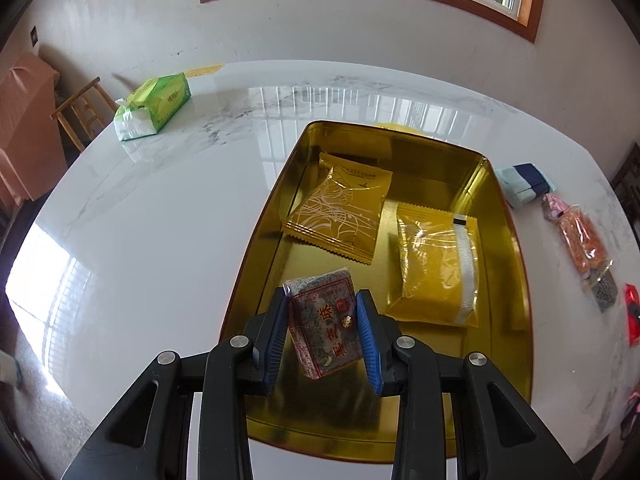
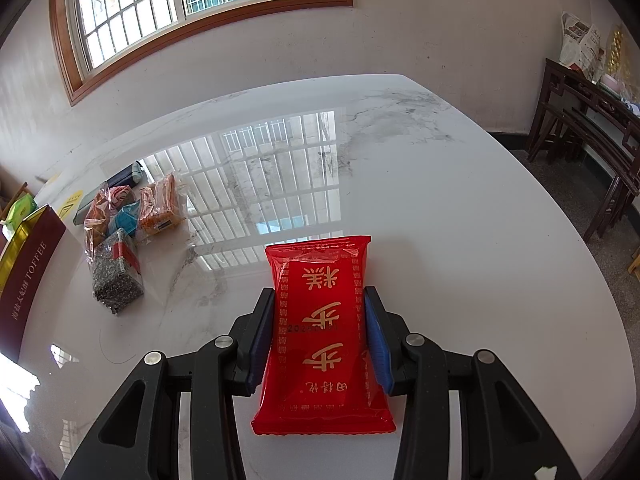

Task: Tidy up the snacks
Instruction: 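Carry the patterned packet into the gold tin and open the left gripper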

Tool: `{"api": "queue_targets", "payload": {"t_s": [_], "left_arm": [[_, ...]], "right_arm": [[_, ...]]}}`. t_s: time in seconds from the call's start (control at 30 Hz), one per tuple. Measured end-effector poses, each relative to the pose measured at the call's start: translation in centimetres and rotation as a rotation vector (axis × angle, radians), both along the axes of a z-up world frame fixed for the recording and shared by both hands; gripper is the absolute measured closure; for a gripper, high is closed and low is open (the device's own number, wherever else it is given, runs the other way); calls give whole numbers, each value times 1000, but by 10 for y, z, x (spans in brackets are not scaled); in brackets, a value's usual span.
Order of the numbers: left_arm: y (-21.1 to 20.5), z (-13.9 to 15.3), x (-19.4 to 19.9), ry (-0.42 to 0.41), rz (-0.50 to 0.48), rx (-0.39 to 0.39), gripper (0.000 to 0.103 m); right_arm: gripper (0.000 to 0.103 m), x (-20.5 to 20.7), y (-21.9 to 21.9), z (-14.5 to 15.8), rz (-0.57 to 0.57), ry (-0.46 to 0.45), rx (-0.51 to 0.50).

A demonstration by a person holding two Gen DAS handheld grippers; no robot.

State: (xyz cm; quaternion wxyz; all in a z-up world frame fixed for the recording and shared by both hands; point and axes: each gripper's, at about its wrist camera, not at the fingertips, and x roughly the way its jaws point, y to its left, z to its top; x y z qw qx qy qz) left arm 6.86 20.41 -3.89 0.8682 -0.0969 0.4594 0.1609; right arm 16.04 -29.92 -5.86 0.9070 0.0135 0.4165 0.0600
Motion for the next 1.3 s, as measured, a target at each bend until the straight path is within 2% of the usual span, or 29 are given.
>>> {"api": "queue_targets", "payload": {"t_s": [0.33,0.8,0.97,1.2,1.3], "left_arm": [[4,-13,7,28,-2,20,68],[3,-15,15,39,-7,61,68],[1,-18,18,57,-11,110,68],[-1,-17,16,23,-51,137,67],[-3,-17,17,12,-78,154,63]], "right_arm": [[63,0,0,0,0,0,0],[63,0,0,0,0,0,0],[63,0,0,0,0,0,1],[62,0,0,0,1,1,-1],[62,0,1,0,1,1,0]]}}
